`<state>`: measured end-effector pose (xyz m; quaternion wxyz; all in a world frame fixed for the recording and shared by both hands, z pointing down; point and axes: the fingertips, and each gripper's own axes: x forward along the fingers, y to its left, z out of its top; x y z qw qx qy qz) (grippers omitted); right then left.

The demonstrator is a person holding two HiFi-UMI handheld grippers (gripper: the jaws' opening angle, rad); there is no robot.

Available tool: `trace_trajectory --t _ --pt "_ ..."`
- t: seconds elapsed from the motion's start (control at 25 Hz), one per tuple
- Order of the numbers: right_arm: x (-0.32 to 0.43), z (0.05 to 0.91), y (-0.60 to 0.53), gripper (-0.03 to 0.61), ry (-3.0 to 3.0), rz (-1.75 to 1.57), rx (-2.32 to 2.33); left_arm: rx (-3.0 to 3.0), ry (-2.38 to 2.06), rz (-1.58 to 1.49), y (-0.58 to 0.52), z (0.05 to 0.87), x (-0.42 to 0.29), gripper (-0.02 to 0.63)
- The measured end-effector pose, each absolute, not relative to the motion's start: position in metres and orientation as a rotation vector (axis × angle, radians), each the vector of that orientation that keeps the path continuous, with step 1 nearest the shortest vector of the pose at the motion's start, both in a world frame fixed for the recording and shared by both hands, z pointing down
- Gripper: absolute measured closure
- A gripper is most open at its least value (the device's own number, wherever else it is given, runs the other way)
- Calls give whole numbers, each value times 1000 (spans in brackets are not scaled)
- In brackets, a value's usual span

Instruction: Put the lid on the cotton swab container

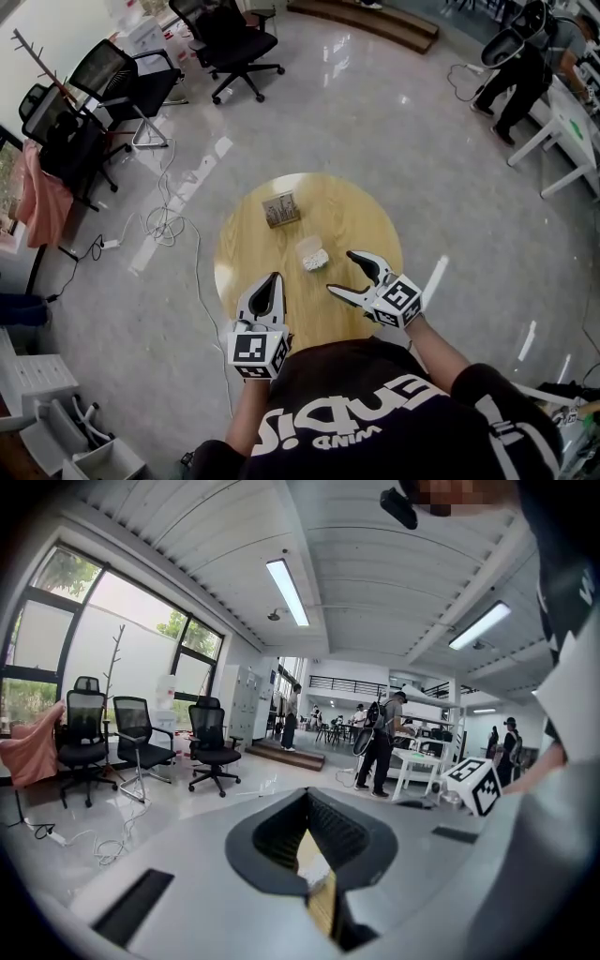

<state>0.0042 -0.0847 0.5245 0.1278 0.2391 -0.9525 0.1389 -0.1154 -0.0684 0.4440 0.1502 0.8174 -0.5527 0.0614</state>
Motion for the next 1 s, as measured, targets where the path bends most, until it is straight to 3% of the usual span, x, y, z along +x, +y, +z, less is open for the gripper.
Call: trace_trajectory --t 0.6,1.0 --pt "-14 671 -127 229 -2503 471 543 2295 -1620 269 -86 459 -124 604" --pt "-43 692 -134 229 -2476 421 393 2222 -1650 309 -83 468 -139 604"
